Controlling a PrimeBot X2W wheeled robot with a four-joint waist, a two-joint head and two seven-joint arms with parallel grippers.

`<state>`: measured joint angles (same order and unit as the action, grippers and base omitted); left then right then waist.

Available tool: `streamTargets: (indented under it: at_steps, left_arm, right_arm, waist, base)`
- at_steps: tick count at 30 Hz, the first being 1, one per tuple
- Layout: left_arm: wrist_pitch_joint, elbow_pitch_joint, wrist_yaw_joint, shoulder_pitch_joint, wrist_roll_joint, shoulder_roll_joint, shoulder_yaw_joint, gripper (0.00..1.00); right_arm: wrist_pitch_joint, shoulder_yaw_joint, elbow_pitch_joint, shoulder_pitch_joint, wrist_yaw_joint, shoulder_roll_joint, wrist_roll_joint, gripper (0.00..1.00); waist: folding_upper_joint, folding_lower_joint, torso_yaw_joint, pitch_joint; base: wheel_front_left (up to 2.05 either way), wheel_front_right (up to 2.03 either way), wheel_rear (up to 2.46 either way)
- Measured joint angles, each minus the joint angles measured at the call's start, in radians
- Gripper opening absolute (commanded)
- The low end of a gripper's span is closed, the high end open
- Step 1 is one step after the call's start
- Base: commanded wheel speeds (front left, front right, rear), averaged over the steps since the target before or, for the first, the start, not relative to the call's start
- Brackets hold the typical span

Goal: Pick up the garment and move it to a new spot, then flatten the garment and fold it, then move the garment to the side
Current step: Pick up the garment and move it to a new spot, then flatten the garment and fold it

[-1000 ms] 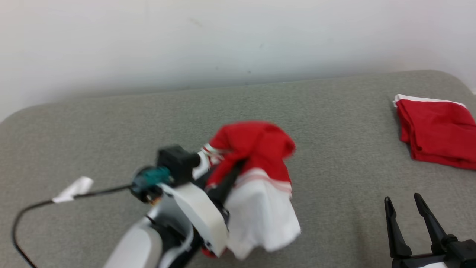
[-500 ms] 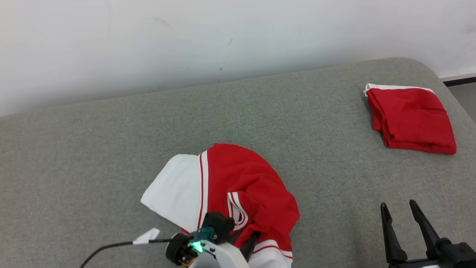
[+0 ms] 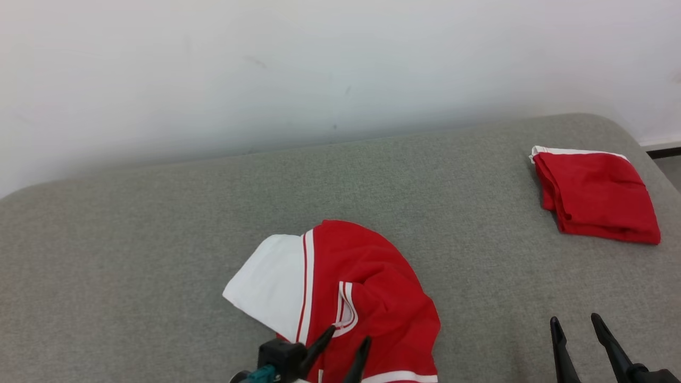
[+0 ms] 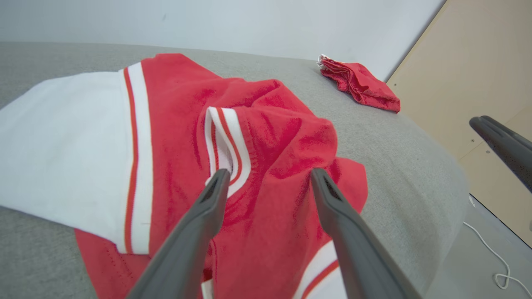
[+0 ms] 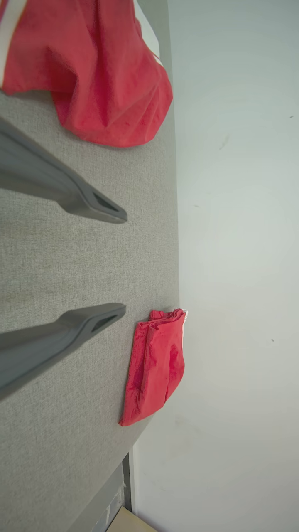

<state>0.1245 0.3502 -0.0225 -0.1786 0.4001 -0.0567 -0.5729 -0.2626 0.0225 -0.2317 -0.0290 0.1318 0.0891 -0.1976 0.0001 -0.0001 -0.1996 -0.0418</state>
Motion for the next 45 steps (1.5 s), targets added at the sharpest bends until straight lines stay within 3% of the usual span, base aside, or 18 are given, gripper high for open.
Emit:
streamTargets:
  at_steps: [11, 16, 21, 24, 32, 40, 45]
  left_arm:
    - [0.105, -0.194, 0.130, 0.159, -0.001, -0.112, 0.131, 1.00]
    - [0.133, -0.231, 0.152, 0.225, -0.010, -0.127, 0.188, 1.00]
    - [0.139, -0.280, 0.152, 0.281, -0.076, -0.126, 0.252, 1.00]
    - [0.139, -0.305, 0.144, 0.327, -0.106, -0.098, 0.316, 1.00]
    - [0.139, -0.340, 0.084, 0.408, -0.192, -0.033, 0.468, 1.00]
    - [0.139, -0.341, 0.021, 0.425, -0.226, -0.004, 0.529, 1.00]
    - [0.139, -0.338, 0.004, 0.425, -0.235, 0.004, 0.540, 1.00]
  right_arm:
    - [0.000, -0.035, 0.034, -0.028, 0.000, 0.009, 0.014, 1.00]
    - [0.000, -0.046, 0.038, -0.038, 0.000, 0.014, 0.020, 1.00]
    - [0.000, -0.045, 0.038, -0.046, 0.000, 0.013, 0.029, 1.00]
    - [0.000, -0.045, 0.038, -0.054, 0.000, 0.008, 0.030, 1.00]
    - [0.000, -0.045, 0.023, -0.080, 0.000, -0.007, 0.031, 1.00]
    - [0.000, -0.048, 0.013, -0.081, 0.000, -0.015, 0.035, 1.00]
    - [0.000, -0.047, 0.012, -0.081, 0.000, -0.017, 0.037, 1.00]
  waist:
    - [0.0000, 0.0000, 0.089, 0.047]
    - [0.0000, 0.0000, 0.126, 0.060]
    - [0.0000, 0.0000, 0.150, 0.072]
    - [0.0000, 0.0000, 0.155, 0.080]
    - [-0.0001, 0.0000, 0.149, 0.094]
    - [0.0000, 0.0000, 0.151, 0.090]
    - [0.0000, 0.0000, 0.154, 0.086]
  base:
    - [0.00, 0.00, 0.00]
    - [0.00, 0.00, 0.00]
    - [0.00, 0.00, 0.00]
    - [0.00, 0.00, 0.00]
    - [0.00, 0.00, 0.00]
    - [0.00, 0.00, 0.00]
    - [0.00, 0.00, 0.00]
